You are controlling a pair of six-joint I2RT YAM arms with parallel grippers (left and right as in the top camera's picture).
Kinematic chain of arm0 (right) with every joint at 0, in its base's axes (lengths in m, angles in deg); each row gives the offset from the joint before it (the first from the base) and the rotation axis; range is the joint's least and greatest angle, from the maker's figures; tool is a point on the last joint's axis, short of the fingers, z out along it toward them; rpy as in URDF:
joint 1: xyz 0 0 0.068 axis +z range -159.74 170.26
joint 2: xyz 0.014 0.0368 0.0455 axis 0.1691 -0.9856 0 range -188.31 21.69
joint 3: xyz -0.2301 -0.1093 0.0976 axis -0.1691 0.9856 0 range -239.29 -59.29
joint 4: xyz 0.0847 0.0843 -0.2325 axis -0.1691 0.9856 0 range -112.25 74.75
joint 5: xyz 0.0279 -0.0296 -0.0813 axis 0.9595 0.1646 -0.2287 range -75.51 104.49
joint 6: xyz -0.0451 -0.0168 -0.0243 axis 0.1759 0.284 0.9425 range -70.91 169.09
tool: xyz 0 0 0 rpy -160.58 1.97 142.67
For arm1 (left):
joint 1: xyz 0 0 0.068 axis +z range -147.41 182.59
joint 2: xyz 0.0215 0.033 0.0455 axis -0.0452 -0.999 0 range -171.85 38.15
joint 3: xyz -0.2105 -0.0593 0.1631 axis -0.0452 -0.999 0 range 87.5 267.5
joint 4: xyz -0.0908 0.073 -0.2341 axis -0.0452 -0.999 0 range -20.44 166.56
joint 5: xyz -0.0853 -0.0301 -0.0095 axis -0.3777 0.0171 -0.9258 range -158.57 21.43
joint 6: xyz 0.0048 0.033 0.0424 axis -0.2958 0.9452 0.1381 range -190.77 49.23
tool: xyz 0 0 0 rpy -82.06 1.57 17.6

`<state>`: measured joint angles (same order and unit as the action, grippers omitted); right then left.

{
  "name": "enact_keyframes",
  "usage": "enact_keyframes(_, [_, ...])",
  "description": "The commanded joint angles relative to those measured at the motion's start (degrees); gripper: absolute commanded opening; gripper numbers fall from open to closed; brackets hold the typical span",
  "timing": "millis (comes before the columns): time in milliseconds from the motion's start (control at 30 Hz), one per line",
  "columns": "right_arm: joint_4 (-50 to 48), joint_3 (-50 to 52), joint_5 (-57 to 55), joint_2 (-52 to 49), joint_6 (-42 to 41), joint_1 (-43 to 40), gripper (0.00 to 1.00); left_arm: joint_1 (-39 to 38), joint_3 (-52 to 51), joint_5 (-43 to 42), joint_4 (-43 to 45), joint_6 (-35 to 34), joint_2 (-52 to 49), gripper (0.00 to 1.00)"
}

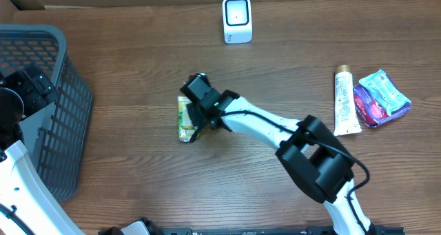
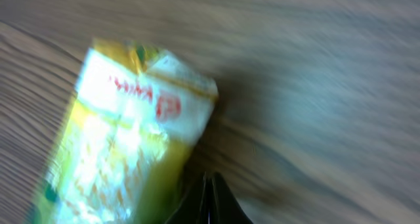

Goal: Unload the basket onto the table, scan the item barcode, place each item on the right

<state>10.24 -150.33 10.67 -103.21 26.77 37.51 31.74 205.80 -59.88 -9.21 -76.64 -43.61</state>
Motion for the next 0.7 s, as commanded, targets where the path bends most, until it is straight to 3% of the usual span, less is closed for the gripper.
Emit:
enact_keyframes(0, [4.0, 0.2, 0.3, 7.7, -0.2, -1.2, 0.04, 0.1, 0.6, 0.3, 0.1, -0.6, 0.0, 0.99])
enact_keyframes(100, [6.0, 0.2, 1.5, 9.3, -0.1, -2.1, 0.05, 0.1, 0.6, 0.3, 0.1, -0.6, 0.0, 1.0])
enact_keyframes(233, [3.9, 0.3, 5.5, 9.1, 0.3, -2.4, 0.54, 0.1, 0.6, 0.3, 0.1, -0.6, 0.0, 1.0])
enact_keyframes(300, [2.2, 0.3, 8.6, 8.8, 0.3, -2.2, 0.7, 0.1, 0.6, 0.3, 0.1, -0.6, 0.0, 1.0])
enact_keyframes(400, [-0.5, 0.3, 8.3, 7.8, -0.4, -0.8, 0.83, 0.1, 0.6, 0.3, 0.1, -0.6, 0.0, 0.99])
enact_keyframes(500, [-3.6, 0.3, 3.1, 5.6, -4.0, 1.5, 0.88, 0.1, 0.6, 0.3, 0.1, -0.6, 0.0, 1.0])
enact_keyframes(667, [-5.2, 0.3, -8.2, 2.1, -5.1, 4.0, 0.88, 0.1, 0.6, 0.3, 0.1, -0.6, 0.0, 0.99])
